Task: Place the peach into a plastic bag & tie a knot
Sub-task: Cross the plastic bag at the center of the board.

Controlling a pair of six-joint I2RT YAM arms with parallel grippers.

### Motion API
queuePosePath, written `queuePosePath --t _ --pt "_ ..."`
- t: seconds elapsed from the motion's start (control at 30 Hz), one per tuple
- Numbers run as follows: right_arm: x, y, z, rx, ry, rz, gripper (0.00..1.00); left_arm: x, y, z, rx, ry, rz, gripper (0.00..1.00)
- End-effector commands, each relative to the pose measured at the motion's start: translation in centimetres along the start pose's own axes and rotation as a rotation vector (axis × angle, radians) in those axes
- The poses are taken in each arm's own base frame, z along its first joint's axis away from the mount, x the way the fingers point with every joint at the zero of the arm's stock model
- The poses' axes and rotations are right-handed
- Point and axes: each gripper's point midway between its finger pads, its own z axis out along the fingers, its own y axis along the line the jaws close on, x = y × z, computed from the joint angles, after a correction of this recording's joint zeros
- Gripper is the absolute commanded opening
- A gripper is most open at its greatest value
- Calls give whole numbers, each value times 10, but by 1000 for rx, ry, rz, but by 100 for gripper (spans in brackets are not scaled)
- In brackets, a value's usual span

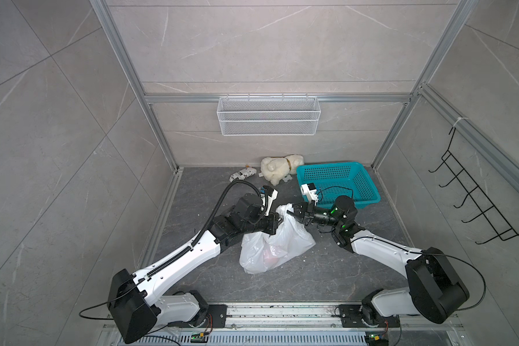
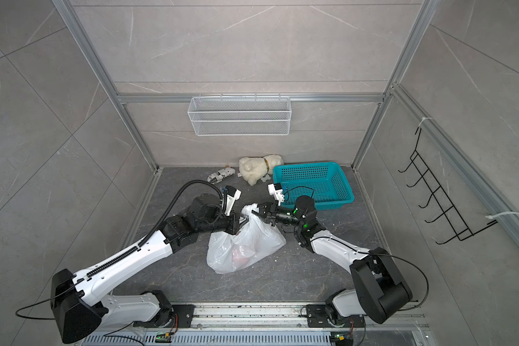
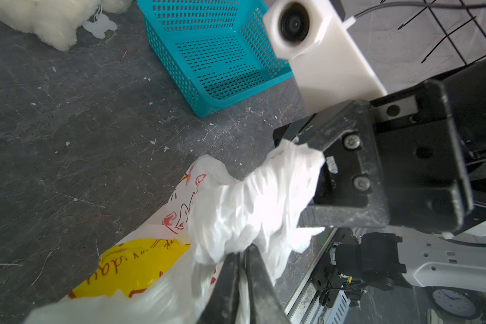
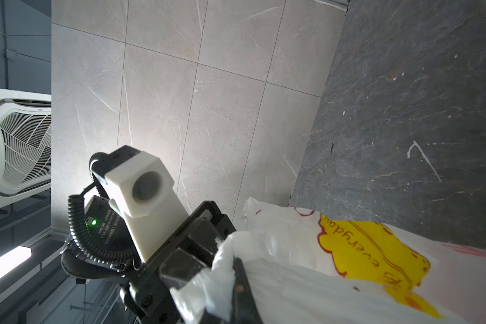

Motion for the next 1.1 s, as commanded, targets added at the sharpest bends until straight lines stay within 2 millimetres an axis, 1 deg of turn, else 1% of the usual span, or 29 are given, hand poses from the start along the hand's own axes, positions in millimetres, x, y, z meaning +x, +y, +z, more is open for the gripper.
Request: queuePosePath --t 0.0,0.13,0.23,0.3,0.43,0.53,0.6,0.77,0.93,1.07 --pt "7 32 0 -48 32 -130 0 16 14 -3 -71 37 50 15" --pt "23 30 2 31 92 -221 0 18 15 -11 -87 25 83 16" --pt "39 23 2 137 153 -335 0 15 16 -16 -100 8 87 16" --pt "45 22 3 174 177 -394 0 11 15 -19 -103 -5 84 16" --pt "53 26 6 184 198 -470 0 5 20 -21 -142 -27 67 12" --pt "64 26 11 192 237 -515 0 2 20 -20 -138 -45 47 12" --pt "69 26 13 195 257 -532 0 -3 20 -22 -143 -80 35 11" --pt "76 26 17 172 282 -538 0 -15 21 -27 -138 -188 -4 11" --pt "80 29 16 148 282 -559 0 -17 7 -20 -29 -225 -40 11" --pt "82 18 14 205 294 -593 0 -16 -3 -17 50 -238 -59 11"
